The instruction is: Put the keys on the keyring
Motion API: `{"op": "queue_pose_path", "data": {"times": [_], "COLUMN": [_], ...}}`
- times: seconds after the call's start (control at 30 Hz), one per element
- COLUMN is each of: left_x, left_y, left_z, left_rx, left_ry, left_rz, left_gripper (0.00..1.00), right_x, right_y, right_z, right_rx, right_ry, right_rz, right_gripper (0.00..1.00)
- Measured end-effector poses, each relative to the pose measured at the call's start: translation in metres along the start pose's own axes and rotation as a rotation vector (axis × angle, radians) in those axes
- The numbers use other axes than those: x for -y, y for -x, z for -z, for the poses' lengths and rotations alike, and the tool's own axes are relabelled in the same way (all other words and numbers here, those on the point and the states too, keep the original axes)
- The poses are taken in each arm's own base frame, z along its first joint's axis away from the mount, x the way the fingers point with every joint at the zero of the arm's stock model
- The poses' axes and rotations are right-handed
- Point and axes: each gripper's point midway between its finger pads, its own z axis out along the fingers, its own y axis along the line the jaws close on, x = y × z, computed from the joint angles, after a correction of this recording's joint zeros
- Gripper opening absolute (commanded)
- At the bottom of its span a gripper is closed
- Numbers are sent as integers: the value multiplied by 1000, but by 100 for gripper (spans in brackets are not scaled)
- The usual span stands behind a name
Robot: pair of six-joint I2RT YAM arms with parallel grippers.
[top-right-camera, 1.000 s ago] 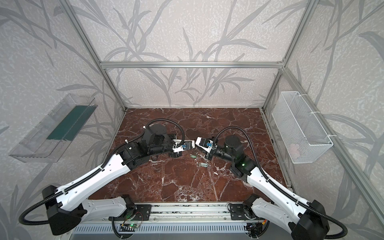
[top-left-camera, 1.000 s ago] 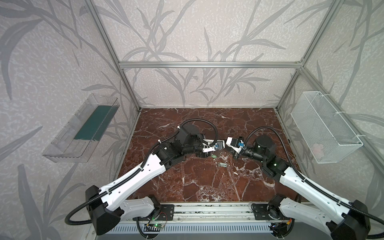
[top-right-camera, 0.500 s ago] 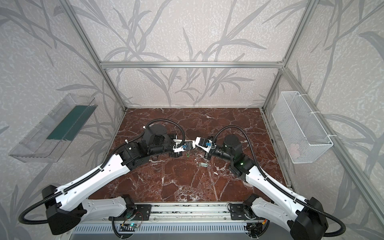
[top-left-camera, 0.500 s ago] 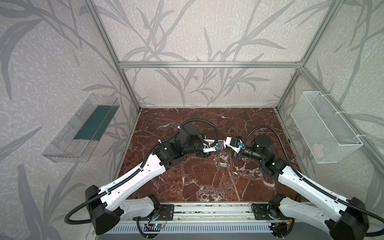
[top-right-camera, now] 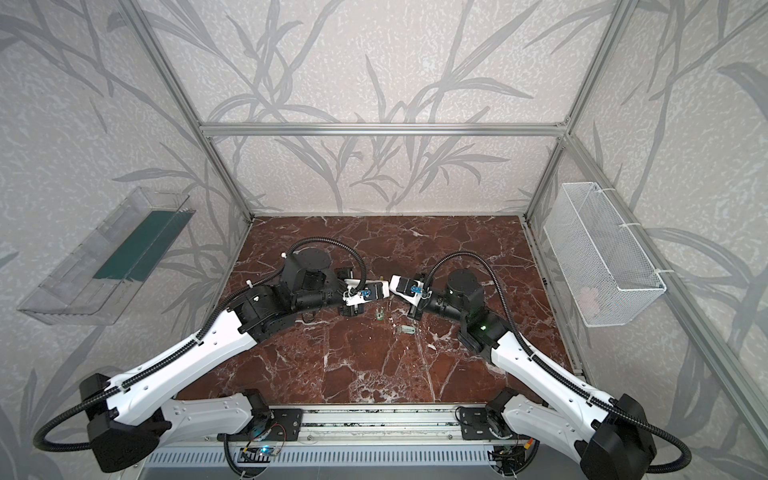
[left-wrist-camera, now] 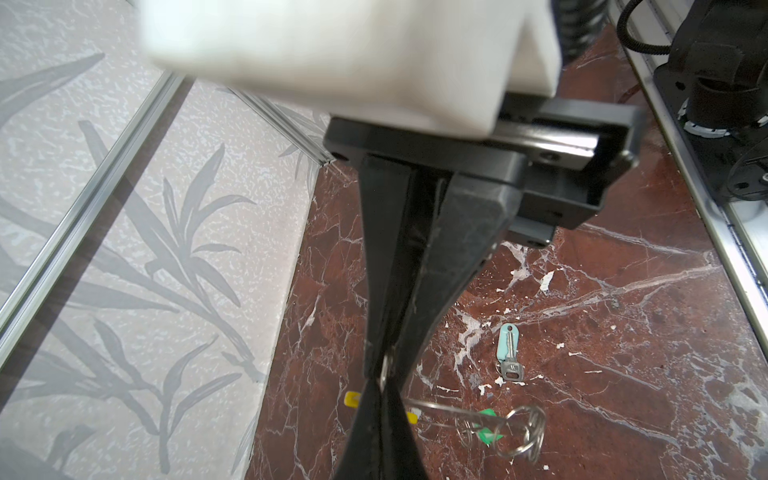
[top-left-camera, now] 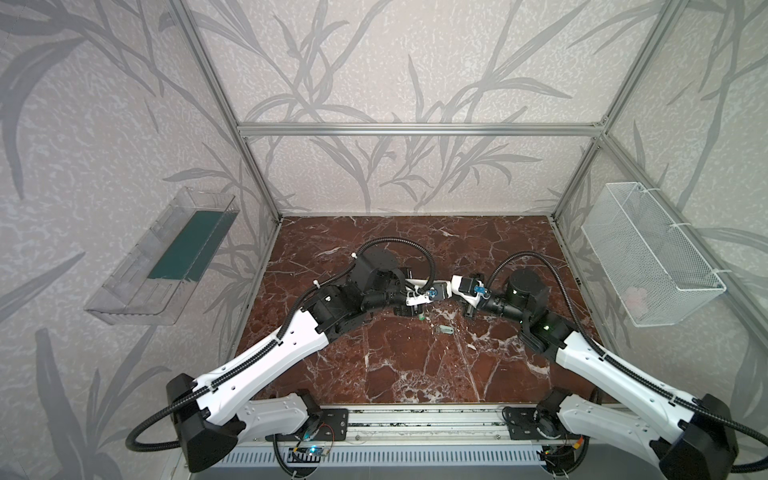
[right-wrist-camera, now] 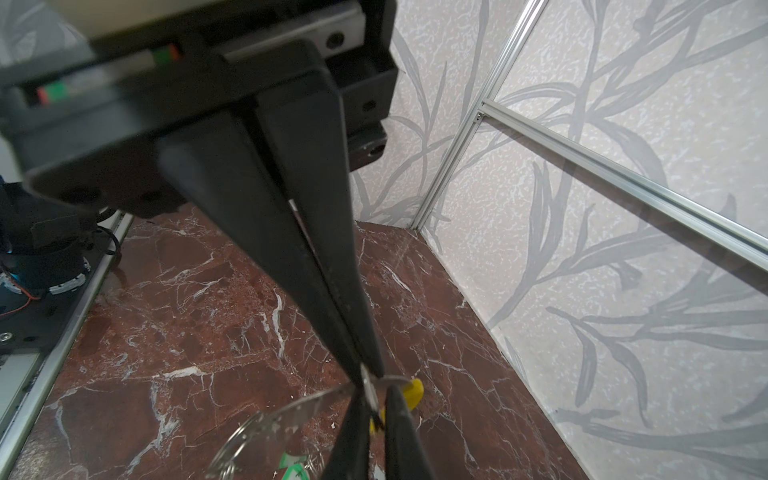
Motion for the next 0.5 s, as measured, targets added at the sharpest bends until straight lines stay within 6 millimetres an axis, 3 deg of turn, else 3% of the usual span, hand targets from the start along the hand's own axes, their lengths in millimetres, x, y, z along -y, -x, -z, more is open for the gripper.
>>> {"op": "queue_pose_path", "data": {"times": [0.2, 0.37, 0.5], "left_x": [0, -5, -16], "left_y": [1, 0, -17], "left_z": [1, 3, 16], "left_rx": [5, 32, 113], "left_ry": [-3, 34, 104], "left_rz": [0, 50, 197], "left_gripper": [0, 20, 21], "right_x": [-3, -4, -7], "right_y": [0, 2, -4], "right_z": [1, 3, 4], "right_rx": [7, 33, 54], "right_ry": [6, -5, -14], "right_rz": [-3, -13, -41], "right_gripper": [0, 0, 0]}}
